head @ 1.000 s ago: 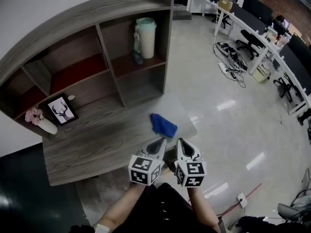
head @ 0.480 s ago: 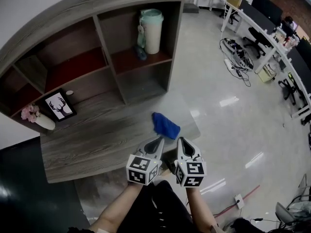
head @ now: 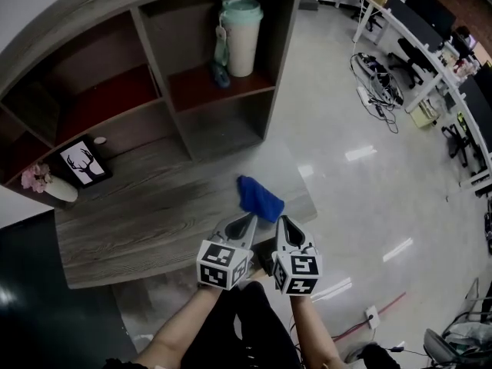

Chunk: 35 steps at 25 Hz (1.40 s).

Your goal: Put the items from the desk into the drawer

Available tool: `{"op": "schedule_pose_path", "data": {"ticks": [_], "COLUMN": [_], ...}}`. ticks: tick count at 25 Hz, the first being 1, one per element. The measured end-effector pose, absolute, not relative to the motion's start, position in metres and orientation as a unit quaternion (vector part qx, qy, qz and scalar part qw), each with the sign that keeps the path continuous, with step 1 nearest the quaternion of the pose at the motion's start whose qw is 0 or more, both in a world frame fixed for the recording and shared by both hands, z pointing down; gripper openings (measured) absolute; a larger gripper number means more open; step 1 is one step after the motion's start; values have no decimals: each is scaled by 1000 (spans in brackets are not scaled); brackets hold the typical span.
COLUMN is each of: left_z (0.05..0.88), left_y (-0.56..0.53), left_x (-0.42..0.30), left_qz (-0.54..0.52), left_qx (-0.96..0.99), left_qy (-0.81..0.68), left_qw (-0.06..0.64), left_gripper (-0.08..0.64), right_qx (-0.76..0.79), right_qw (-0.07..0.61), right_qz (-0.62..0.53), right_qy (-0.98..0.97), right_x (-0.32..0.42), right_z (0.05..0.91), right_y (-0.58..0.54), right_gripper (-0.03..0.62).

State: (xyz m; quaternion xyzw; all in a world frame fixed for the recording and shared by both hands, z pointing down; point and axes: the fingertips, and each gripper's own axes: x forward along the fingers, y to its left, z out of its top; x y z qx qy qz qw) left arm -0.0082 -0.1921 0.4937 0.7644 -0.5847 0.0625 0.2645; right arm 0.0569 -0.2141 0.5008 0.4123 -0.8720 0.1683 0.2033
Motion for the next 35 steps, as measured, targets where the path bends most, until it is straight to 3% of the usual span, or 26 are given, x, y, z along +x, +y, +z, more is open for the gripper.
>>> {"op": "schedule_pose_path", "data": {"ticks": [25,26,28,35], "left_z": [540,541,543,547], "left_y": [-230,-230,-230,-230], "left_x": [-41,-42,-45,-55], "left_qz": [63,64,64,58], "left_qx": [743,742,740,731], "left_qy": [-598,-598,-600,-609], "left_qw": [294,296,298,303], "left_gripper": [11,11,11,11], "right_qx": [355,355,354,390], "right_qw": [268,269,278,282], "right_qz": [195,197,200,205], "right_qy": [-874,-873,-871,-852], "right_x": [2,1,0,1], "right_z": [555,556,559,562], "right_y": [-252,-253,-255,-268], "right_gripper": [15,28,129,235]}}
